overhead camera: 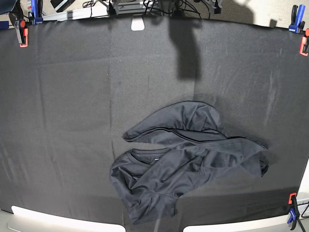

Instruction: Layout the t-shirt on the table in an organized manner, then fold the t-shirt properly

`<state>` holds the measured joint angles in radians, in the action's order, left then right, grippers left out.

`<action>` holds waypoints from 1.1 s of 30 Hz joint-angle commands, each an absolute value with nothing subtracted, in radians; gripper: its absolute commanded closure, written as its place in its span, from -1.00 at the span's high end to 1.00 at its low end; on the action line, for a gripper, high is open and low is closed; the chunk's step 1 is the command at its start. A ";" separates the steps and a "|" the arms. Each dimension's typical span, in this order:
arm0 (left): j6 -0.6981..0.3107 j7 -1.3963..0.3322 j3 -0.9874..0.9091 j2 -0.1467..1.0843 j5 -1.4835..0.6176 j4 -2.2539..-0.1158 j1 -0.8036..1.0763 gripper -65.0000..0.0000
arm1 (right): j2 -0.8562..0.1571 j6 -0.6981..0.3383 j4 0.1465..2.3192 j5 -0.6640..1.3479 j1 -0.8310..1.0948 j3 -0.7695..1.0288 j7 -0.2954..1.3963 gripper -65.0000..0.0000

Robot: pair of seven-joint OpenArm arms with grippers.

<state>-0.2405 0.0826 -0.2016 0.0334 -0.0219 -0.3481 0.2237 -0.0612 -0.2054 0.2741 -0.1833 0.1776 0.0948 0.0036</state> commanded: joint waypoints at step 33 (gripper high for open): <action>-0.254 -0.009 -0.199 0.066 -0.171 -0.915 0.575 -0.34 | -0.132 -0.229 0.905 0.046 0.568 -0.011 0.091 -0.24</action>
<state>-0.2516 -0.0151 -0.1963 0.0605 -0.1699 -0.9146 0.5583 -0.1246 -0.2241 0.9020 0.0380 0.5659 -0.0158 0.1108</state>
